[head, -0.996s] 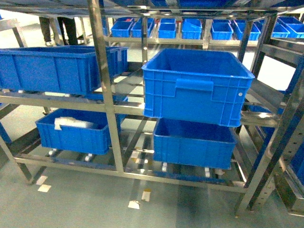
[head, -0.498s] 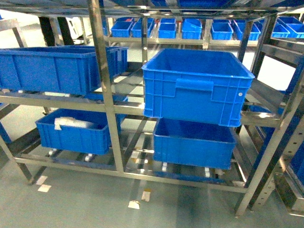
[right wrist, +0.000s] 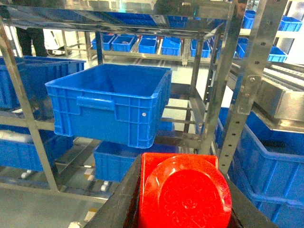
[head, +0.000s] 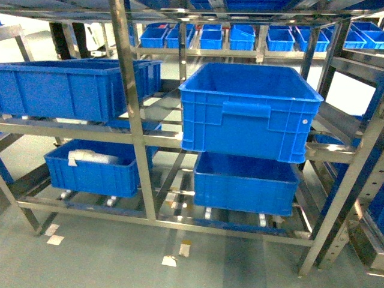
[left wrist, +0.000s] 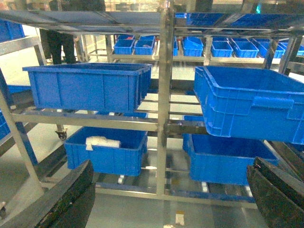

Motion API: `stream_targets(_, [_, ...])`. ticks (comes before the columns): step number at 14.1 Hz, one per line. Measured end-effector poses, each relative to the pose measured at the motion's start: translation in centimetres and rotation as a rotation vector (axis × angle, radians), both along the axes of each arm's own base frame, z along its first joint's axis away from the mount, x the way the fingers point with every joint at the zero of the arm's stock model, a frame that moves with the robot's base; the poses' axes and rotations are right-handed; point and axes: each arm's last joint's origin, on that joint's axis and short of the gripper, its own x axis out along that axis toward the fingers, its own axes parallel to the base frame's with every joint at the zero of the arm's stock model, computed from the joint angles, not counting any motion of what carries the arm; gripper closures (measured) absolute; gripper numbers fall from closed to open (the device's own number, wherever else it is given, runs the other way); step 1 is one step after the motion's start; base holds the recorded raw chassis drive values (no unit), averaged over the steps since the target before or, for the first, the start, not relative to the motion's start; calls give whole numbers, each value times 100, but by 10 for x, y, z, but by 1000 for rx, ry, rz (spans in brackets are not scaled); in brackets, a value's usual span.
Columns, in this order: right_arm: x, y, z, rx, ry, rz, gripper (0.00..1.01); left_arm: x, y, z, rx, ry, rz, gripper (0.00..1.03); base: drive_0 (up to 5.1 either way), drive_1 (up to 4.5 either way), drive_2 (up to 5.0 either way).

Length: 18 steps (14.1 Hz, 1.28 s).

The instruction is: Pick red block from blue box to shelf

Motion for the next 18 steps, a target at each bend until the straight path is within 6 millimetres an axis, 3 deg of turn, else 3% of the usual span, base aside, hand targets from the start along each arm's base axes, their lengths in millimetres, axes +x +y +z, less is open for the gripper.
stream_targets(18, [0, 0, 0, 0, -1, 0, 74, 0, 0, 0, 0, 1, 0, 5, 0, 252, -251])
